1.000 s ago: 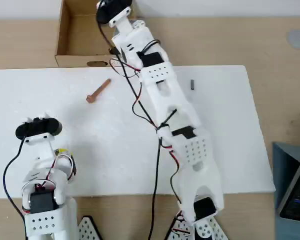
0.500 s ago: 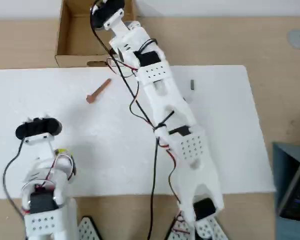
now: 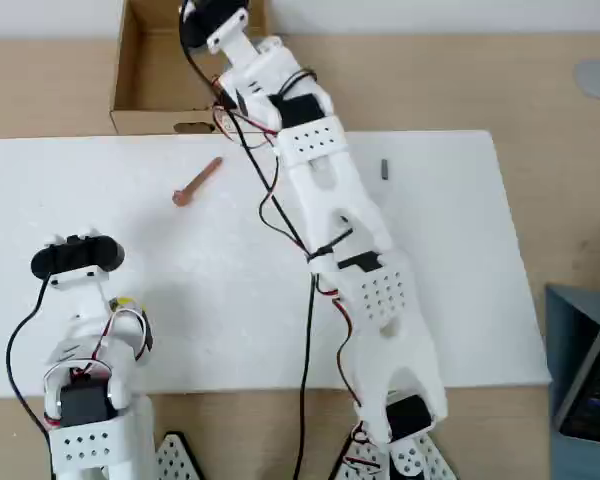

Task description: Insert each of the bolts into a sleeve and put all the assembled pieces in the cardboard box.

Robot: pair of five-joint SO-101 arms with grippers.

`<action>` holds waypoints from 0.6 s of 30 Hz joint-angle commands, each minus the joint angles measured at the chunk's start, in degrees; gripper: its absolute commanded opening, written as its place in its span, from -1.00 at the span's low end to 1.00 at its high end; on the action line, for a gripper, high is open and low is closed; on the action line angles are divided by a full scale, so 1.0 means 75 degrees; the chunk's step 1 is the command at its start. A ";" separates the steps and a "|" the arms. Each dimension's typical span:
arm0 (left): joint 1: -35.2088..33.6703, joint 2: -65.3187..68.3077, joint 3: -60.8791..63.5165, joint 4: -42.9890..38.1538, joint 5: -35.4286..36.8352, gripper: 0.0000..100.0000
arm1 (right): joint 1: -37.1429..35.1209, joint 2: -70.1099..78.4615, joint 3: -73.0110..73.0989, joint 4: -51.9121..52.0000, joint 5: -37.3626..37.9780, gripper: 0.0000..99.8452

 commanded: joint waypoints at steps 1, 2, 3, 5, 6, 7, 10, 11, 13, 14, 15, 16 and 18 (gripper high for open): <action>-0.0059 -0.0064 -0.0059 -0.0070 0.0035 -0.99 | 0.0018 -0.0393 -0.1108 0.1102 0.0059 -0.75; -0.0059 -0.0064 -0.0059 -0.0070 0.0035 -0.99 | 0.0088 -0.0393 -0.1424 0.1489 0.0059 -0.75; -0.0059 -0.0064 -0.0059 -0.0070 0.0035 -0.99 | 0.0147 -0.0393 -0.1764 0.1887 0.0059 -0.75; -0.0059 -0.0064 -0.0059 -0.0070 0.0035 -0.99 | 0.0229 -0.0358 -0.2350 0.2673 0.0059 -0.75; -0.0059 -0.0064 -0.0059 -0.0070 0.0035 -0.99 | 0.0311 -0.0358 -0.2620 0.3059 0.0059 -0.75; -0.0059 -0.0064 -0.0059 -0.0070 0.0035 -0.99 | 0.0369 -0.0358 -0.2854 0.3423 0.0059 -0.75; -0.0059 -0.0064 -0.0059 -0.0070 0.0035 -0.99 | 0.0557 -0.0369 -0.3487 0.4396 0.0059 -0.75; -0.0059 -0.0064 -0.0059 -0.0070 0.0035 -0.99 | 0.0604 -0.0369 -0.3745 0.4689 0.0059 -0.75; -0.0059 -0.0064 -0.0059 -0.0070 0.0035 -0.99 | 0.0721 -0.0369 -0.4214 0.5263 0.0059 -0.75; -0.0059 -0.0064 -0.0059 -0.0070 0.0035 -0.99 | 0.0756 -0.0369 -0.4448 0.5568 0.0059 -0.75; -0.0059 -0.0064 -0.0059 -0.0070 0.0035 -0.99 | 0.0756 -0.0369 -0.4659 0.5873 0.0059 -0.75; -0.0059 -0.0064 -0.0059 -0.0070 0.0035 -0.99 | 0.0803 -0.0358 -0.4859 0.6201 0.0059 -0.75; -0.0059 -0.0064 -0.0059 -0.0070 0.0035 -0.99 | 0.0815 -0.0358 -0.5269 0.6822 0.0059 -0.75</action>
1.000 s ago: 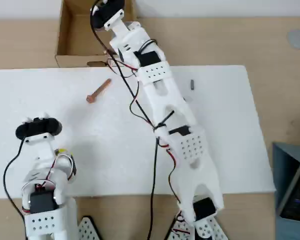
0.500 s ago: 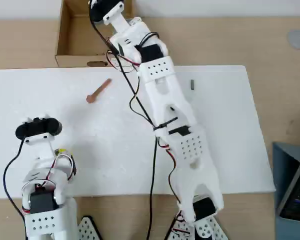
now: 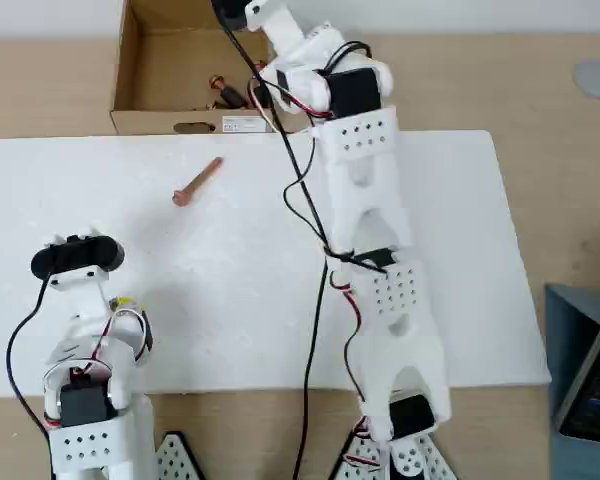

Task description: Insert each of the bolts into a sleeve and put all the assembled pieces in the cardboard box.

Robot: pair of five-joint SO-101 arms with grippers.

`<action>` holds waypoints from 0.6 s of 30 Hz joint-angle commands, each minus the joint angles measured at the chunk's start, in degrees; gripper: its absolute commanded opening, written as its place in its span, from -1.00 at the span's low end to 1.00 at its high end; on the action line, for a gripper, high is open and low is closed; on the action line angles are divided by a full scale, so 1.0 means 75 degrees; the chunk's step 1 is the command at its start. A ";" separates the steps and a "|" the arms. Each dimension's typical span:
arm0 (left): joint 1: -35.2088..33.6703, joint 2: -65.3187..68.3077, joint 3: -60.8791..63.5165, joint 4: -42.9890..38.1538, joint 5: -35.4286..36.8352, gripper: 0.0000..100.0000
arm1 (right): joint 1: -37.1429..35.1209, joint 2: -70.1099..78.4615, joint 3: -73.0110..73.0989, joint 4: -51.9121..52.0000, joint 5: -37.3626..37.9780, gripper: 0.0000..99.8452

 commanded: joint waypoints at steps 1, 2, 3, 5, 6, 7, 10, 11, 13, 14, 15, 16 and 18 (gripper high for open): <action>-0.0059 -0.0064 -0.0059 -0.0070 0.0035 -0.99 | 0.0217 -0.0358 -0.0979 0.1020 0.0059 -0.75; -0.0059 -0.0064 -0.0059 -0.0070 0.0035 -0.99 | 0.0217 -0.0369 -0.1143 0.1278 0.0059 -0.75; -0.0059 -0.0064 -0.0059 -0.0070 0.0035 -0.99 | 0.0217 -0.0393 -0.1178 0.1512 0.0059 -0.75; -0.0059 -0.0064 -0.0059 -0.0070 0.0035 -0.99 | 0.0240 -0.0404 -0.1166 0.1922 0.0059 -0.75; -0.0059 -0.0064 -0.0059 -0.0070 0.0035 -0.99 | 0.0287 -0.0463 -0.1166 0.2098 0.0047 -0.75; -0.0059 -0.0064 -0.0059 -0.0070 0.0035 -0.99 | 0.0311 -0.0580 -0.1155 0.2157 -0.0059 -0.75; -0.0059 -0.0064 -0.0059 -0.0070 0.0035 -0.99 | 0.0404 -0.1026 -0.0979 0.2145 -0.0363 -0.75; -0.0059 -0.0064 -0.0059 -0.0070 0.0035 -0.99 | 0.0404 -0.1178 -0.0815 0.2145 -0.0375 -0.75; -0.0059 -0.0064 -0.0059 -0.0070 0.0035 -0.99 | 0.0428 -0.1483 -0.0334 0.2157 -0.0375 -0.75; -0.0059 -0.0064 -0.0059 -0.0070 0.0035 -0.99 | 0.0440 -0.1694 -0.0076 0.2157 -0.0387 -0.75; -0.0059 -0.0064 -0.0059 -0.0070 0.0035 -0.99 | 0.0440 -0.1940 0.0193 0.2157 -0.0387 -0.75; -0.0059 -0.0064 -0.0059 -0.0070 0.0035 -0.99 | 0.0440 -0.2221 0.0498 0.2157 -0.0434 -0.75; -0.0059 -0.0064 -0.0059 -0.0070 0.0035 -0.99 | 0.0440 -0.2796 0.1225 0.2157 -0.0692 -0.75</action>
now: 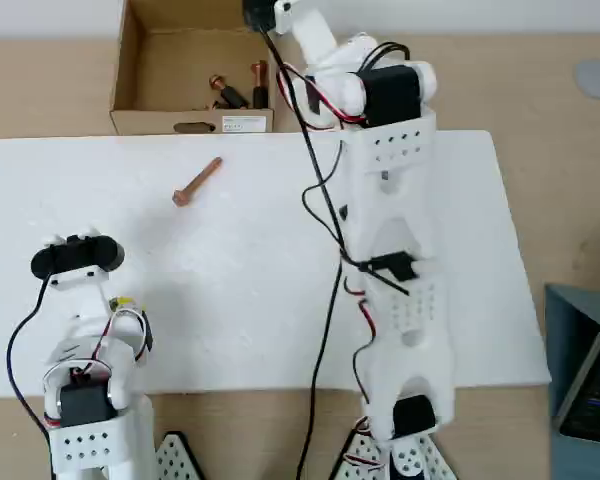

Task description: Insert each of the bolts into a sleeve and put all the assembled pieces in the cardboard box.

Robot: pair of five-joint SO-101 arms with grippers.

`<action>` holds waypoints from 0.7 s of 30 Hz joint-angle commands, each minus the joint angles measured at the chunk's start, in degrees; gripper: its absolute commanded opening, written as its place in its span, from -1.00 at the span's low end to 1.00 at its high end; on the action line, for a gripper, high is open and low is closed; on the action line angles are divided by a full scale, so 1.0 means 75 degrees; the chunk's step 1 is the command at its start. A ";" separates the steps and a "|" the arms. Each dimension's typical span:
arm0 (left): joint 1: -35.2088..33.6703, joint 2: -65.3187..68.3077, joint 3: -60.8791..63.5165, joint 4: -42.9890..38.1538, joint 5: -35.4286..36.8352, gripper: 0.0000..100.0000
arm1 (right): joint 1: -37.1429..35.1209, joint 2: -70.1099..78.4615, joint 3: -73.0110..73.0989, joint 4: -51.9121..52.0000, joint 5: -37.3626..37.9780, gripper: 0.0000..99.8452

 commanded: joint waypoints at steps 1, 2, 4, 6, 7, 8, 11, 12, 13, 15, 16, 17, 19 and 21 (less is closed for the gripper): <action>-0.0059 -0.0064 -0.0059 -0.0070 0.0035 -0.99 | 0.0135 -0.1448 0.1143 0.0176 -0.0387 -0.75; -0.0059 -0.0064 -0.0059 -0.0070 0.0035 -0.99 | 0.0135 -0.1717 0.1577 0.0164 -0.0551 -0.75; -0.0059 -0.0064 -0.0059 -0.0070 0.0035 -0.99 | 0.0135 -0.2245 0.2421 0.0164 -0.0926 -0.75; -0.0059 -0.0064 -0.0059 -0.0070 0.0035 -0.99 | 0.0135 -0.2772 0.3300 0.0164 -0.1289 -0.75; -0.0059 -0.0064 -0.0059 -0.0070 0.0035 -0.99 | 0.0135 -0.3018 0.3757 0.0164 -0.1465 -0.75; -0.0059 -0.0064 -0.0059 -0.0070 0.0035 -0.99 | 0.0135 -0.3264 0.4167 0.0164 -0.1664 -0.75; -0.0059 -0.0064 -0.0059 -0.0070 0.0035 -0.99 | 0.0135 -0.3851 0.5339 0.0164 -0.2368 -0.75; -0.0059 -0.0064 -0.0059 -0.0070 0.0035 -0.99 | 0.0135 -0.4015 0.5691 0.0164 -0.2590 -0.75; -0.0059 -0.0064 -0.0059 -0.0070 0.0035 -0.99 | 0.0135 -0.4144 0.6054 0.0164 -0.2801 -0.75; -0.0059 -0.0064 -0.0059 -0.0070 0.0035 -0.99 | 0.0135 -0.4355 0.6664 0.0164 -0.3329 -0.75; -0.0059 -0.0064 -0.0059 -0.0070 0.0035 -0.99 | 0.0135 -0.4413 0.6922 0.0164 -0.3587 -0.75; -0.0059 -0.0064 -0.0059 -0.0070 0.0035 -0.99 | 0.0135 -0.4437 0.7168 0.0164 -0.3845 -0.75; -0.0059 -0.0064 -0.0059 -0.0070 0.0035 -0.99 | 0.0135 -0.4437 0.7578 0.0164 -0.4372 -0.75; -0.0059 -0.0064 -0.0059 -0.0070 0.0035 -0.99 | 0.0135 -0.4425 0.7941 0.0152 -0.4853 -0.75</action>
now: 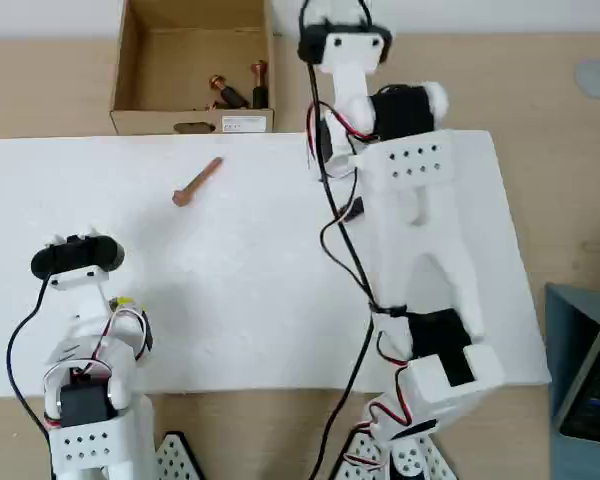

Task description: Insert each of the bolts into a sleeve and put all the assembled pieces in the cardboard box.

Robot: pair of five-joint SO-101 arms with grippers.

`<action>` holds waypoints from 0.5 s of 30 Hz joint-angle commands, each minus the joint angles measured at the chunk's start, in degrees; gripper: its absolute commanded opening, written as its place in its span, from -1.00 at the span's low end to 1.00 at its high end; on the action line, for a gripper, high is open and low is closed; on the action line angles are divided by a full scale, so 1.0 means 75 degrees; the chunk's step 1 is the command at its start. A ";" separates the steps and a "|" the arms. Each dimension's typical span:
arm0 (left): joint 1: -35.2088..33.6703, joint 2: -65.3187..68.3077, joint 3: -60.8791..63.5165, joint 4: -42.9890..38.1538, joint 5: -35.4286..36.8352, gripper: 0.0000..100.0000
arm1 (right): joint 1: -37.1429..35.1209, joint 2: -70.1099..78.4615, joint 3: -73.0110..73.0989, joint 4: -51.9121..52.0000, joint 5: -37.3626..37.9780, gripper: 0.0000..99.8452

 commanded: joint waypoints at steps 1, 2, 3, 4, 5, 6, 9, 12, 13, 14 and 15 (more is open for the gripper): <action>-0.0059 -0.0064 -0.0059 -0.0070 0.0035 -0.99 | 0.0123 -0.0416 0.0580 0.0117 -0.0832 -0.75; -0.0059 -0.0064 -0.0059 -0.0070 0.0035 -0.99 | 0.0123 -0.0393 0.0779 0.0035 -0.1032 -0.75; -0.0059 -0.0064 -0.0059 -0.0070 0.0035 -0.99 | 0.0123 -0.0322 0.0908 0.0000 -0.1196 -0.75; -0.0059 -0.0064 -0.0059 -0.0070 0.0035 -0.99 | 0.0123 -0.0229 0.1002 0.0000 -0.1348 -0.75; -0.0059 -0.0064 -0.0059 -0.0070 0.0035 -0.99 | 0.0123 -0.0100 0.1061 0.0000 -0.1500 -0.75; -0.0059 -0.0064 -0.0059 -0.0070 0.0035 -0.99 | 0.0123 0.0053 0.1084 0.0000 -0.1676 -0.75; -0.0059 -0.0064 -0.0059 -0.0070 0.0035 -0.99 | 0.0123 0.0568 0.1061 0.0000 -0.2110 -0.74; -0.0059 -0.0064 -0.0059 -0.0070 0.0035 -0.99 | 0.0135 0.1084 0.1037 0.0000 -0.2438 -0.74; -0.0059 -0.0064 -0.0059 -0.0070 0.0035 -0.99 | 0.0193 0.1272 0.0932 0.0000 -0.2532 -0.74; -0.0059 -0.0064 -0.0059 -0.0070 0.0035 -0.99 | 0.0240 0.1471 0.0768 0.0000 -0.2614 -0.74; -0.0059 -0.0064 -0.0059 -0.0070 0.0035 -0.99 | 0.0322 0.1670 0.0557 0.0000 -0.2673 -0.74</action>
